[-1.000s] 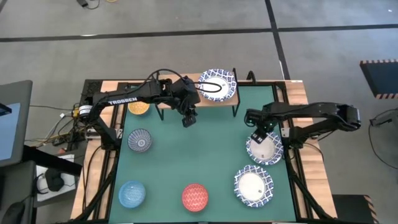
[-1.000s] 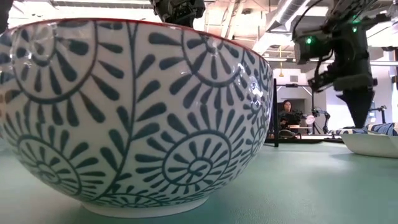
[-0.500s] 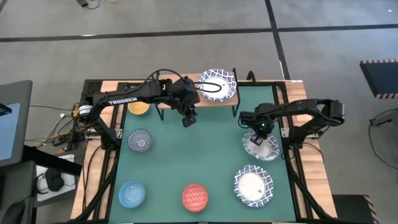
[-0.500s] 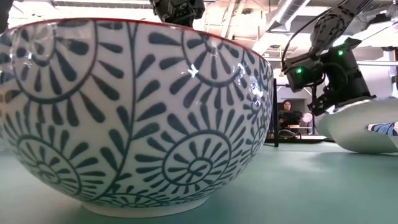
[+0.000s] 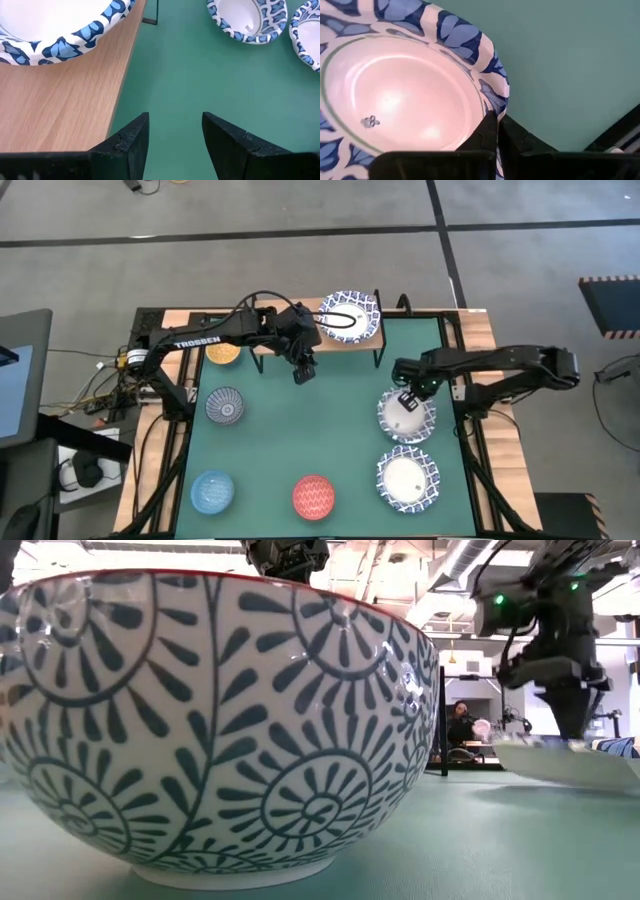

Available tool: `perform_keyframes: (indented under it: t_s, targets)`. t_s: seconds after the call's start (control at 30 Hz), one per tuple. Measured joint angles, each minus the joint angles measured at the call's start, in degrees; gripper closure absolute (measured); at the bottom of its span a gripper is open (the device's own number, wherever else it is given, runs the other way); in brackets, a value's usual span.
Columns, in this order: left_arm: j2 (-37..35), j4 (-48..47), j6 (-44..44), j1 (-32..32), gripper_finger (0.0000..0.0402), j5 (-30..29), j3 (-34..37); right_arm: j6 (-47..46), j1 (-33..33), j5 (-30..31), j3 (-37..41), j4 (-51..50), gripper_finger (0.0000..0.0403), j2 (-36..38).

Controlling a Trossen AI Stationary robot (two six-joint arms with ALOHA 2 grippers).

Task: Place and stack bowls onto a shelf
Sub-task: Stack the top white bowl on top of the other white bowl on the shelf

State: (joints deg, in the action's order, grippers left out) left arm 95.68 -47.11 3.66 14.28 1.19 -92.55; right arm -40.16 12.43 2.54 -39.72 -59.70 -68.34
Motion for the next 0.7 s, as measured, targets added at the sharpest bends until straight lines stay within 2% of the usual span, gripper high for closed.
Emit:
perform_keyframes:
  t_s: [0.2,0.3,0.7]
  targets:
    - [0.0,0.0,0.0,0.0,0.0235,0.0,0.0,-6.3,-1.7,-1.6,-0.2,4.1,0.0381,7.3]
    - [0.0,-0.1,0.0,0.0,0.0235,0.0,0.0,-6.4,-1.9,-1.5,-1.6,5.9,0.0381,9.4]
    - [0.0,0.1,4.1,0.0,0.0235,1.1,0.0,-3.1,-1.4,0.4,-5.1,10.2,0.0381,7.9]
